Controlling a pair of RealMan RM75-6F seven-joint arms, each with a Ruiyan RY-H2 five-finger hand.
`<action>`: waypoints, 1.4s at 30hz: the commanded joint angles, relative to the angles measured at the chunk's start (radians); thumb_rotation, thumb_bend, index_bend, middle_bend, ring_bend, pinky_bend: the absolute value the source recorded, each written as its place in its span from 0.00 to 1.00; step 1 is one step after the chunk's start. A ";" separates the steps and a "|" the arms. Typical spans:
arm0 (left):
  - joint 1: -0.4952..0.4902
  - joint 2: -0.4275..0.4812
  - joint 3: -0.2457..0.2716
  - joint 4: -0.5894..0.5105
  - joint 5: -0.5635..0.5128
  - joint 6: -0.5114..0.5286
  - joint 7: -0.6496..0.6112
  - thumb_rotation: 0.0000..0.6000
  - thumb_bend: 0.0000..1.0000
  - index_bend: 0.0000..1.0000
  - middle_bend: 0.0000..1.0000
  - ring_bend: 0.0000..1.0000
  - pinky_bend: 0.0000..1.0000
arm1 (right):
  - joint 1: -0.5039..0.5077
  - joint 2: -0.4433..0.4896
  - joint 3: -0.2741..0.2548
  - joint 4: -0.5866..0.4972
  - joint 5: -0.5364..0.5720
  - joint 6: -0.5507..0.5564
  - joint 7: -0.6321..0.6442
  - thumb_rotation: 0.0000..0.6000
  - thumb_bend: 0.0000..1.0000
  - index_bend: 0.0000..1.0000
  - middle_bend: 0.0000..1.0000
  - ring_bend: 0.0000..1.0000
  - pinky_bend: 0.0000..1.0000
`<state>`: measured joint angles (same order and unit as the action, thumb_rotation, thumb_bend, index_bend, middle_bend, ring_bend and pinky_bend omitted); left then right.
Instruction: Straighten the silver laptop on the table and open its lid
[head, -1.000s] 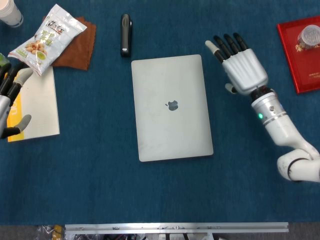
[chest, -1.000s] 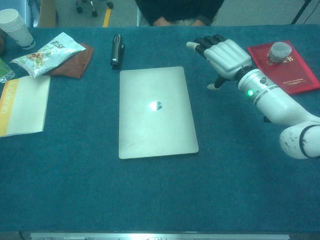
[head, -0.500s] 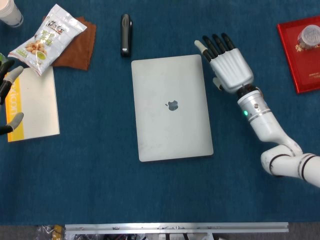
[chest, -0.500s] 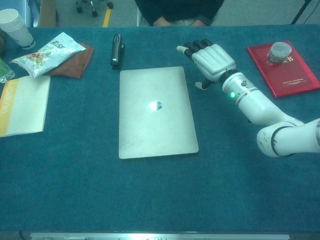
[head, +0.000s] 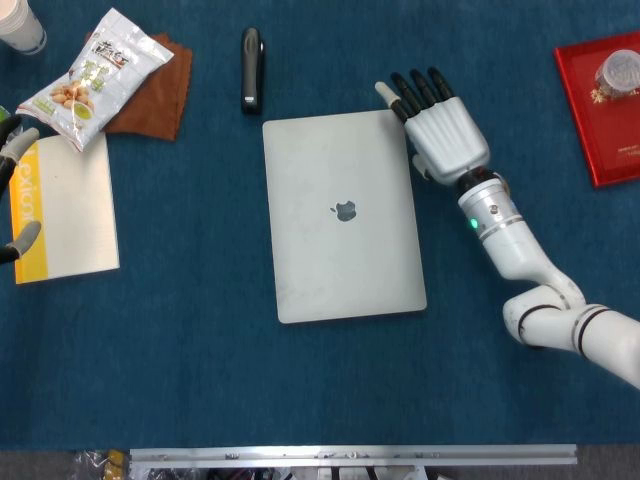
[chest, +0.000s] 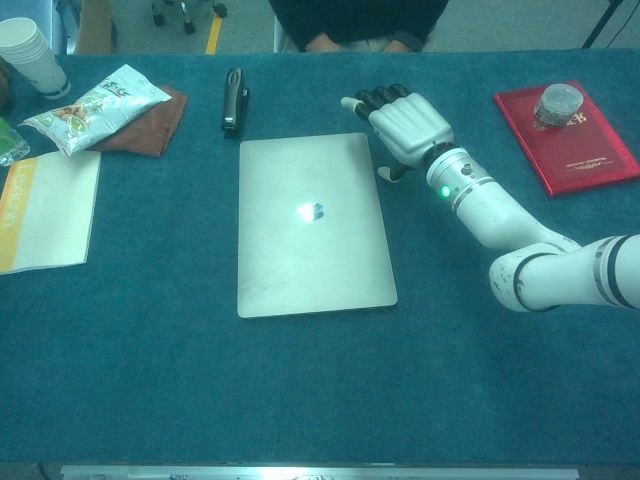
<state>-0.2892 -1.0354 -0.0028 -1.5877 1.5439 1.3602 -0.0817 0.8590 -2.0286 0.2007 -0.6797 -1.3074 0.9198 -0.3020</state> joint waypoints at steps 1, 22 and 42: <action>0.001 0.000 -0.002 0.002 0.002 0.001 -0.003 1.00 0.27 0.02 0.05 0.00 0.05 | 0.008 -0.012 0.002 0.013 -0.005 -0.001 0.005 1.00 0.22 0.00 0.05 0.00 0.08; 0.017 0.007 -0.011 0.002 0.013 0.013 -0.023 1.00 0.27 0.02 0.04 0.00 0.05 | 0.047 -0.095 0.020 0.088 -0.028 0.014 0.025 1.00 0.23 0.00 0.05 0.00 0.08; 0.030 0.029 -0.012 -0.020 0.019 0.016 -0.052 1.00 0.27 0.03 0.05 0.00 0.05 | 0.135 -0.189 0.088 0.186 -0.011 0.019 0.065 1.00 0.23 0.00 0.05 0.00 0.09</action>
<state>-0.2598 -1.0088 -0.0158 -1.6056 1.5640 1.3786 -0.1313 0.9919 -2.2198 0.2859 -0.4903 -1.3182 0.9352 -0.2417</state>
